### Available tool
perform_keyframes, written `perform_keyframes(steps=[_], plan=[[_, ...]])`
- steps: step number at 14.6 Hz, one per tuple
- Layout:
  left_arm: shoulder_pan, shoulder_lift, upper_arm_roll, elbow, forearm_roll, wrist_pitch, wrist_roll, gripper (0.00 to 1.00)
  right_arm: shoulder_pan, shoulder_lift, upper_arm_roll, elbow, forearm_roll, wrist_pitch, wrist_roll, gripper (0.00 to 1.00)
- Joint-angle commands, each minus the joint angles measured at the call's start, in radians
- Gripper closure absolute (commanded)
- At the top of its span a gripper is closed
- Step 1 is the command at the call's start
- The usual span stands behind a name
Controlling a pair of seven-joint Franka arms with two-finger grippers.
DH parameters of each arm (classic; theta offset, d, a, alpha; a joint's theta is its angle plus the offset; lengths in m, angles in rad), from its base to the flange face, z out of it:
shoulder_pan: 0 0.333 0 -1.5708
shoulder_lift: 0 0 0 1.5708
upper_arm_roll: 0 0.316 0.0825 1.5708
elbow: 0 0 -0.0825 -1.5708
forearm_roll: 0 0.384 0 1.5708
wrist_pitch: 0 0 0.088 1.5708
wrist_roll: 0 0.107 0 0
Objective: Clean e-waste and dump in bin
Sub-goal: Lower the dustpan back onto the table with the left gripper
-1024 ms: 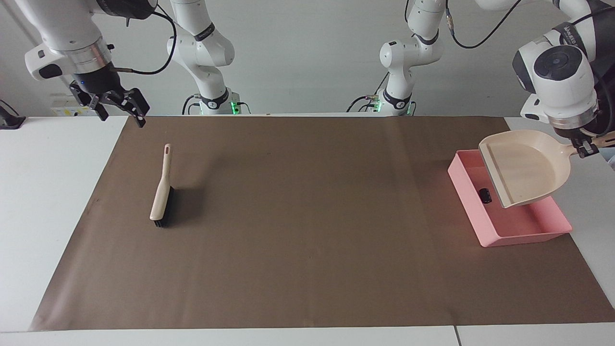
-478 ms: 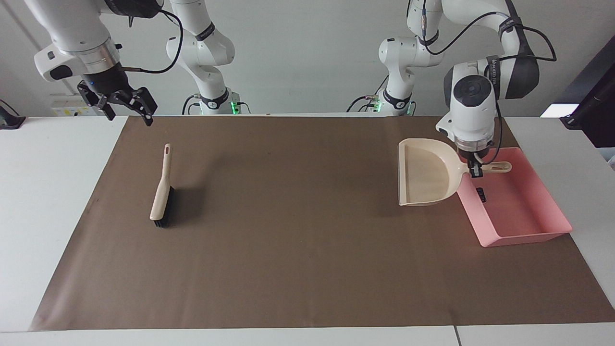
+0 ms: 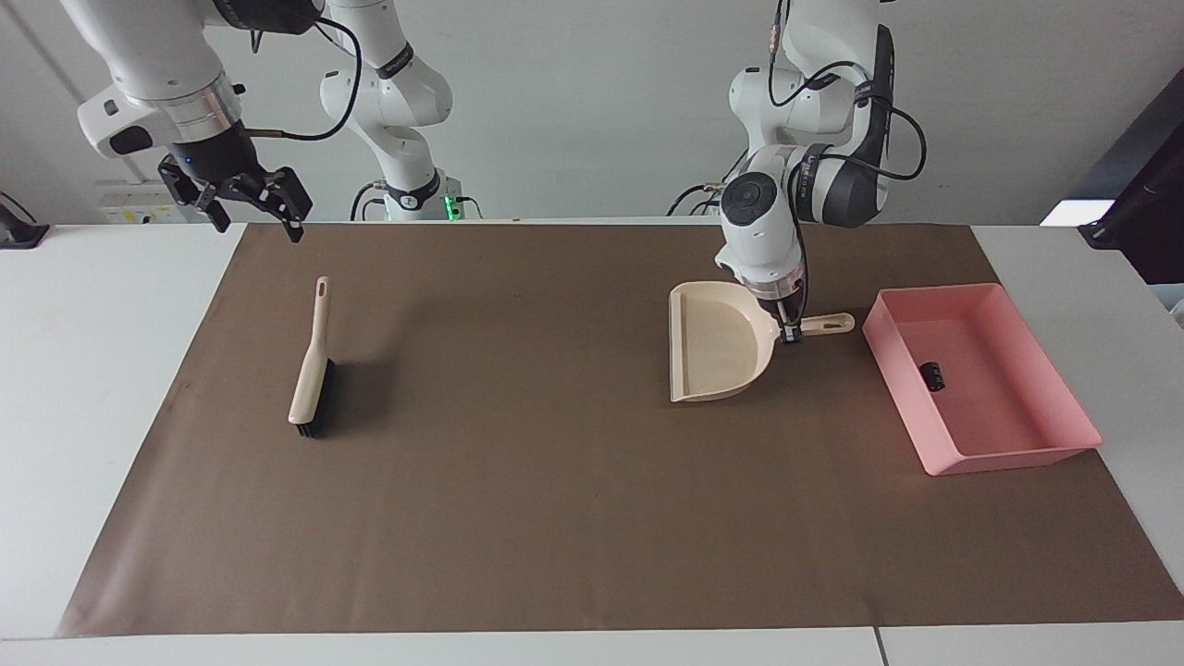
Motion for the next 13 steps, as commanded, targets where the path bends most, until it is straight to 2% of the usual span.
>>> perform_keyframes(steps=[1,3,6,9,13], plan=[[-0.052,0.05,0.019,-0.004,-0.029,0.055,-0.092,1.0,-0.004,-0.003,0.004,0.01,0.013,-0.031,-0.004,0.0],[-0.074,0.066,0.019,-0.01,-0.029,0.063,-0.118,1.0,-0.014,0.002,-0.002,0.035,0.065,-0.086,-0.009,0.0],[-0.077,0.064,0.02,-0.016,-0.029,0.063,-0.118,0.98,-0.011,0.008,-0.002,0.042,0.055,-0.09,-0.012,0.0],[-0.072,0.06,0.02,-0.007,-0.029,0.046,-0.12,0.69,-0.002,0.006,0.004,0.041,0.024,-0.09,-0.014,0.0],[-0.048,0.018,0.034,0.003,-0.029,0.023,-0.137,0.39,-0.001,-0.003,0.004,0.021,0.024,-0.054,-0.017,0.0]])
